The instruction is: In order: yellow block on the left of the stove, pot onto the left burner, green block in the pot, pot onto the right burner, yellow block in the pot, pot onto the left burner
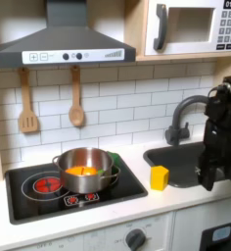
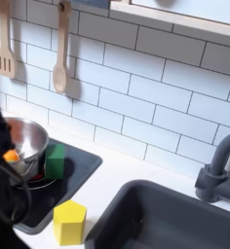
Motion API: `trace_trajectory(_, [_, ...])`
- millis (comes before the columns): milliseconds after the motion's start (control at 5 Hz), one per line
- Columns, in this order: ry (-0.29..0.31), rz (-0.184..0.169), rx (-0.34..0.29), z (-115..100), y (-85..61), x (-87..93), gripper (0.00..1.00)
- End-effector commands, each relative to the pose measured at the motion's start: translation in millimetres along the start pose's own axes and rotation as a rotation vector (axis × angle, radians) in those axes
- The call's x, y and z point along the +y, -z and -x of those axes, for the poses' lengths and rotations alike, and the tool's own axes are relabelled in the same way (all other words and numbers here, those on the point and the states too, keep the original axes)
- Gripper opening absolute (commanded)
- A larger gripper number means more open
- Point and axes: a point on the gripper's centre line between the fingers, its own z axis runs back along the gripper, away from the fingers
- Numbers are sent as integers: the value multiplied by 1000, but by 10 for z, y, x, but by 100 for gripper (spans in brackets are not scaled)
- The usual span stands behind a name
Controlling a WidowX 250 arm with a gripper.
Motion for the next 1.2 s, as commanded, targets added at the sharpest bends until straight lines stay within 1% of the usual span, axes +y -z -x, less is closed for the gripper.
trace_trajectory(0, [-57, -8, -20, -248, 67, 18, 100])
trace_trajectory(200, [-86, -17, -35, -353, 94, 35, 100])
trace_trajectory(400, [-132, -53, -37, -392, 125, 77, 100])
trace_trajectory(600, [-156, -47, -19, -444, 202, 79, 100])
trace_trajectory(800, [-172, -28, -11, -546, 242, 33, 100])
trace_trajectory(1000, [-200, -18, -7, -668, 273, 0, 100])
